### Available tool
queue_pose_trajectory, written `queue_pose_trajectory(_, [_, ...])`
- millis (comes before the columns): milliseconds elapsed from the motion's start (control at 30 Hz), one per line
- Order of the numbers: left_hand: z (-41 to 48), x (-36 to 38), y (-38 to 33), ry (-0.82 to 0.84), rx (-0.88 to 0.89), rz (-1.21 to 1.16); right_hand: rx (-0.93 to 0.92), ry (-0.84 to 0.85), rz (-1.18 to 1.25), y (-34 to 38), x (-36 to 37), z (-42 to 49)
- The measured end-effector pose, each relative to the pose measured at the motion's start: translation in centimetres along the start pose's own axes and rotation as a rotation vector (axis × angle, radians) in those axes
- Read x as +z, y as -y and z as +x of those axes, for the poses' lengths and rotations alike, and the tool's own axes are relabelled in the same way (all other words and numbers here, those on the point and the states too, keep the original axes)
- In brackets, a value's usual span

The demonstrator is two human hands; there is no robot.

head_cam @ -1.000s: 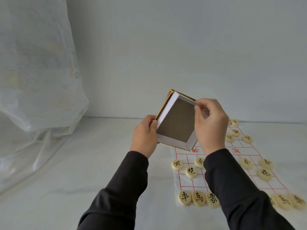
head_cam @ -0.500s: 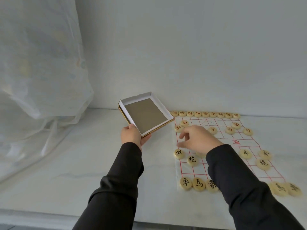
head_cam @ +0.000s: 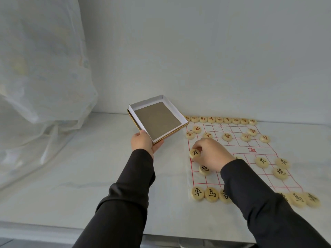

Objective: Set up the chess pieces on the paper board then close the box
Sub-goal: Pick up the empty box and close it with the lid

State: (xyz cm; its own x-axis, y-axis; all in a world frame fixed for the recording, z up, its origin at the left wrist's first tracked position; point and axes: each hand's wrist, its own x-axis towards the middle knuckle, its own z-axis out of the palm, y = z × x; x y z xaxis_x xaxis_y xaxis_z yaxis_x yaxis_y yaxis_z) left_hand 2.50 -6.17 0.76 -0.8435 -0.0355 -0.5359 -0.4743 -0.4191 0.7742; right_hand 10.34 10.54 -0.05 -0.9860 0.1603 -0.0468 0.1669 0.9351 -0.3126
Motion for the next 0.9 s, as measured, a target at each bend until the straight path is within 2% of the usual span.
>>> queue_pose_trajectory(467, [-0.5, 0.2, 0.1, 0.002, -0.017, -0.021, -0.047, 0.079, -0.049, 0.2, 1.0, 0.4])
queue_pose_trajectory(667, [-1.0, 0.2, 0.4, 0.009, -0.041, -0.021, -0.028, 0.025, -0.027, -1.4, -1.1, -0.7])
queue_pose_trajectory(900, [-1.1, 0.2, 0.7, 0.01, -0.032, -0.006, -0.024, 0.14, -0.215, -1.6, -1.5, -2.3])
